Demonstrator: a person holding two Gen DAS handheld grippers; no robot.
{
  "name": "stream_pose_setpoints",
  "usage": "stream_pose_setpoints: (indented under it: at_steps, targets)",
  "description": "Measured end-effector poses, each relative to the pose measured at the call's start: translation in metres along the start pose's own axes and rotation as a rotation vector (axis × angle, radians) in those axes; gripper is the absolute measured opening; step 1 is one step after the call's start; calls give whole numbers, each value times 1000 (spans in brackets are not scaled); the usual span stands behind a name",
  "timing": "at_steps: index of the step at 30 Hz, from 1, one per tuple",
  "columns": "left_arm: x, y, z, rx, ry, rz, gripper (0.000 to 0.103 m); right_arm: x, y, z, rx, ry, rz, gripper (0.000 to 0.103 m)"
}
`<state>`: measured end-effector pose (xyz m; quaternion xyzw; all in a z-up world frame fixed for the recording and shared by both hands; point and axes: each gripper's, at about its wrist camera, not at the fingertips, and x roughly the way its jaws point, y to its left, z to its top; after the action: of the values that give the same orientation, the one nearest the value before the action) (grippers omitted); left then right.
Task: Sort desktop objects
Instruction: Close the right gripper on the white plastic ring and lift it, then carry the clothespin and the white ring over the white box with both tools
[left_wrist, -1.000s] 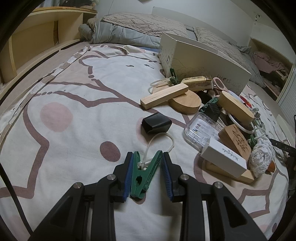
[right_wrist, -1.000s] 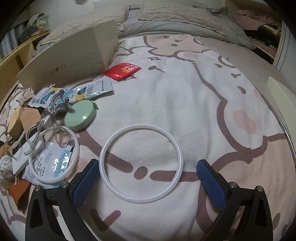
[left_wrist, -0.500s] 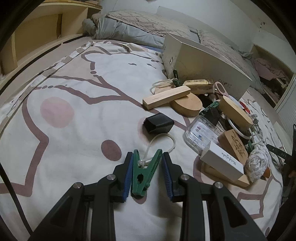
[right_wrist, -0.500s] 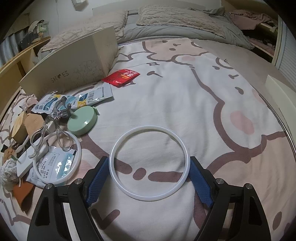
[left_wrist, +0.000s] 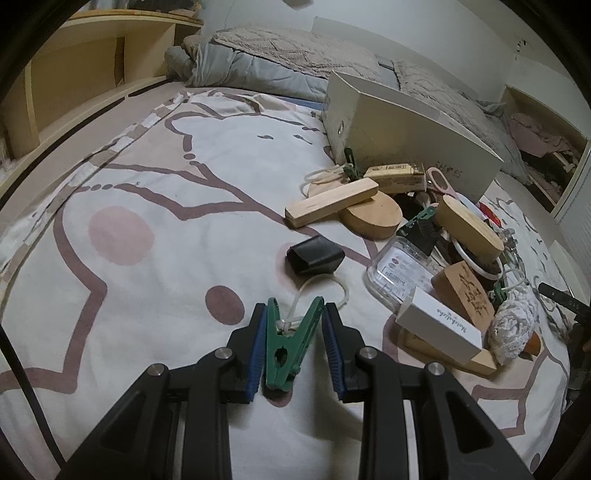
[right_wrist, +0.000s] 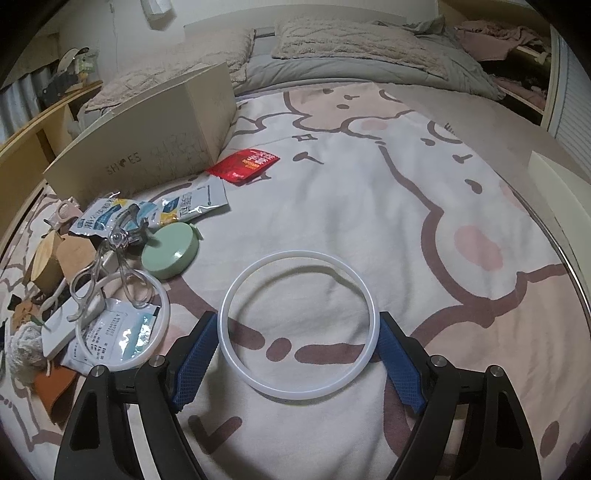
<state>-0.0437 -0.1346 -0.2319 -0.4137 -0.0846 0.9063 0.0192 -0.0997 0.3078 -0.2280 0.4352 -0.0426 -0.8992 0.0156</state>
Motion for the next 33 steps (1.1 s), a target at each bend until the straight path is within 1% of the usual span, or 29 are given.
stream_pose_setpoints:
  at_steps: [7,15,19,24,33]
  targets:
    - [-10,-5,9,0,-30,14,29,-17,1,7,-13,-52,8,84]
    - [-26,-19,23,34,-74,17,29,-32,7,14,-28,-73,44,84]
    - [-36,-26,29,55,-100,23,29,-45,16,20,-64,-83,68,84]
    - [-50,-36,35,82,-126,26,29,-63,27,30,-125,-112,74,84]
    - [-70,-51,50,114,-163,30,29,-92,41,49,-174,-146,122,84]
